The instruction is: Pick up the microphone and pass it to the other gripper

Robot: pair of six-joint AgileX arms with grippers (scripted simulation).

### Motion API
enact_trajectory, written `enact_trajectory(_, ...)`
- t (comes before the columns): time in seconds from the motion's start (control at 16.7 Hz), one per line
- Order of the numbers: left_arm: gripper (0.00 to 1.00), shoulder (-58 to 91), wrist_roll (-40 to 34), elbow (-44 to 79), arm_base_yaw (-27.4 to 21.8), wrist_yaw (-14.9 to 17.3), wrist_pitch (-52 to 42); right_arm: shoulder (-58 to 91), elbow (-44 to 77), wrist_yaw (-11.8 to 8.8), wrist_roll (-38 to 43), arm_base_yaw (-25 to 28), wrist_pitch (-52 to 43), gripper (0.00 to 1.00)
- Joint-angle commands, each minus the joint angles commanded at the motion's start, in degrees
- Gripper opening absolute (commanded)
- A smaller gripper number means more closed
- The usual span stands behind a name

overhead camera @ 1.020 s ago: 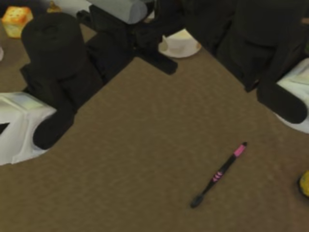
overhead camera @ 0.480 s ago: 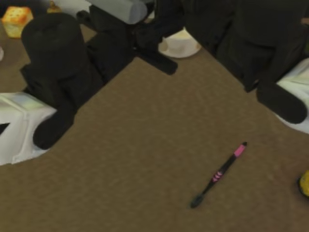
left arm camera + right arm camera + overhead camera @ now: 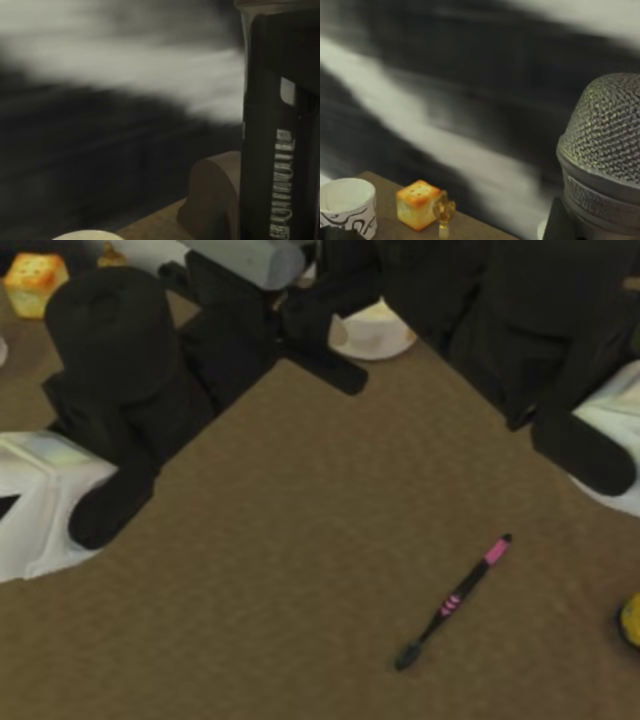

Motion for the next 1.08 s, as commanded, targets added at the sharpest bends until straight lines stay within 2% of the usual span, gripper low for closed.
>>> enact_trajectory(0.3, 0.98, 0.0, 0.0, 0.0, 0.0, 0.0, 0.0, 0.0, 0.0, 0.0, 0.0, 0.0, 0.0, 0.0)
enact_trajectory(0.78, 1.0, 0.0, 0.0, 0.0, 0.0, 0.0, 0.0, 0.0, 0.0, 0.0, 0.0, 0.0, 0.0, 0.0)
enact_trajectory(0.84, 1.0, 0.5, 0.6, -0.6, 2.4, -2.0, 0.0, -1.1, 0.3, 0.8, -0.6, 0.2, 0.2, 0.0)
enact_trajectory(0.96, 1.0, -0.4, 0.7, -1.5, 2.7, -1.9, -0.3, -1.6, -0.1, 0.3, -0.6, -0.2, 0.2, 0.0)
enact_trajectory(1.08, 1.0, -3.7, 0.7, -4.2, 3.4, -1.6, -1.0, -3.0, -1.3, -1.0, -0.5, -1.3, 0.2, 0.0)
